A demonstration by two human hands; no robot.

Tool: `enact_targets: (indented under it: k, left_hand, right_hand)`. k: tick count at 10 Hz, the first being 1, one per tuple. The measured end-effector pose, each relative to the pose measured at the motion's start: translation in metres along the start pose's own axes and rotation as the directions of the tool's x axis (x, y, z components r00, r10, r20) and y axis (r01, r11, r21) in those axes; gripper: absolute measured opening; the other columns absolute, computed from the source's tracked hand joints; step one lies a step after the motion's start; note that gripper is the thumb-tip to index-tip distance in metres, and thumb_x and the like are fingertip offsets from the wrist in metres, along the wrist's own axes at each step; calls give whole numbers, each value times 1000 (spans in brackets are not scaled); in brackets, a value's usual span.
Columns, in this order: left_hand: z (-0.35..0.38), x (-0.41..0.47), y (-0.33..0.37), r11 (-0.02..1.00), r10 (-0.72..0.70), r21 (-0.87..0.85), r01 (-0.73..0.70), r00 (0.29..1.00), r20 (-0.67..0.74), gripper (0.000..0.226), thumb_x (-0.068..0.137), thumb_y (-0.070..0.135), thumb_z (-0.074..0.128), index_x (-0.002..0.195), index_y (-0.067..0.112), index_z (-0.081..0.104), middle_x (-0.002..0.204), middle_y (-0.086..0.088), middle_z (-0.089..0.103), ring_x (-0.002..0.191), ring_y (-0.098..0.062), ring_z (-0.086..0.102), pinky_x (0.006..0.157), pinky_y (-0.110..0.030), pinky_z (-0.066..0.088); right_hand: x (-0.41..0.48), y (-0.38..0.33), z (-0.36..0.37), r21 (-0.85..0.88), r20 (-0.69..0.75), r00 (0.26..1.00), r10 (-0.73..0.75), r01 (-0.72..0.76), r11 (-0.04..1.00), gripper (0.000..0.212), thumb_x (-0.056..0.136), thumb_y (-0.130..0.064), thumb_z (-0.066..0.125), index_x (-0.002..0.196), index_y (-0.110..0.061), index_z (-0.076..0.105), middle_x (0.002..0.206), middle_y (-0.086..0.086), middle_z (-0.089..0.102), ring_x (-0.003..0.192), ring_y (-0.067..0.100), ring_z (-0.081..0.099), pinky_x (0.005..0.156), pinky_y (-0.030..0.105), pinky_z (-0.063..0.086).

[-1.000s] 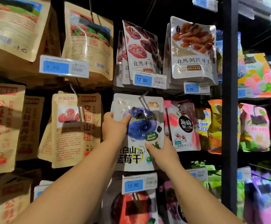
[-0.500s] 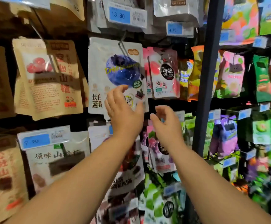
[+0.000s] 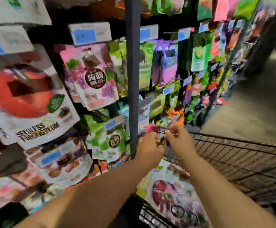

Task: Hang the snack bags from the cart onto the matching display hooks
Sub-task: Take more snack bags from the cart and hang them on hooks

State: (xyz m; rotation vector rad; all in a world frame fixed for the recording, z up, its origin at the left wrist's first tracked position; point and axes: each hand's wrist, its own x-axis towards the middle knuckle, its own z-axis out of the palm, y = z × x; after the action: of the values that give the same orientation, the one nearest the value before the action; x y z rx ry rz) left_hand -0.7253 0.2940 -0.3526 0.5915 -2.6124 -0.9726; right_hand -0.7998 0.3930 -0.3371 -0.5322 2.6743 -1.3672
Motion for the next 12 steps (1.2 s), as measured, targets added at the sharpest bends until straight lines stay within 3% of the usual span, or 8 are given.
enact_targets:
  k: [2, 5, 7, 8, 9, 10, 11, 12]
  left_hand:
    - [106, -7, -12, 994, -109, 32, 104, 934, 340, 25, 90, 36, 61, 106, 19, 50, 105, -3, 53, 100, -24, 48, 78, -33, 38]
    - [190, -15, -36, 946, -324, 215, 243, 756, 569, 42, 91, 41, 60, 124, 17, 52, 126, -8, 55, 115, -28, 51, 95, -43, 49]
    - [229, -24, -60, 902, -429, 343, 260, 483, 763, 43, 95, 26, 58, 126, -2, 49, 116, -13, 57, 102, -30, 59, 87, -37, 52]
    - [240, -27, -66, 894, -441, 428, 132, 432, 787, 21, 96, 31, 54, 104, 12, 58, 88, 0, 51, 89, -20, 48, 82, -32, 43]
    - [245, -24, -69, 873, -465, 482, 70, 412, 783, 28, 94, 35, 55, 69, 28, 44, 69, 10, 39, 88, -19, 46, 81, -29, 38]
    - [246, -22, -82, 868, -492, 478, 135, 360, 793, 32, 95, 29, 54, 69, 14, 46, 65, -2, 40, 65, -20, 43, 63, -29, 38]
    - [243, -19, -84, 892, -453, 418, 174, 362, 815, 41, 96, 22, 52, 59, 10, 38, 61, -6, 37, 52, -18, 33, 53, -28, 29]
    - [246, -17, -89, 896, -443, 392, 208, 374, 815, 46, 97, 24, 52, 57, 12, 33, 57, -4, 31, 48, -17, 27, 49, -27, 24]
  right_hand:
    - [-11, 113, -10, -200, 97, 946, 309, -286, 937, 27, 94, -24, 58, 110, -3, 58, 112, 16, 64, 99, 31, 59, 80, 36, 46]
    - [-28, 233, 8, -336, 306, 771, 558, -461, 821, 43, 95, -30, 57, 133, -11, 49, 126, 10, 58, 104, 27, 59, 82, 32, 46]
    - [-49, 291, 20, -504, 482, 541, 689, -472, 723, 30, 100, -32, 50, 113, -5, 54, 110, 9, 59, 92, 25, 59, 75, 29, 45]
    - [-60, 315, 30, -524, 481, 458, 748, -534, 664, 25, 94, -31, 59, 79, -13, 50, 78, 0, 51, 68, 15, 48, 55, 27, 39]
    - [-68, 328, 44, -492, 483, 401, 778, -611, 620, 27, 92, -31, 62, 74, -16, 48, 70, -3, 45, 60, 9, 44, 49, 18, 37]
    - [-72, 334, 62, -399, 421, 369, 829, -745, 535, 30, 89, -29, 66, 86, -4, 51, 70, 5, 49, 73, 21, 52, 63, 26, 44]
    - [-74, 338, 77, -251, 358, 344, 868, -860, 444, 63, 79, -32, 77, 124, 5, 52, 99, 13, 65, 81, 25, 58, 62, 29, 46]
    - [-78, 340, 84, -199, 328, 344, 880, -885, 421, 69, 72, -34, 84, 120, 4, 54, 109, 17, 68, 85, 26, 63, 63, 27, 46]
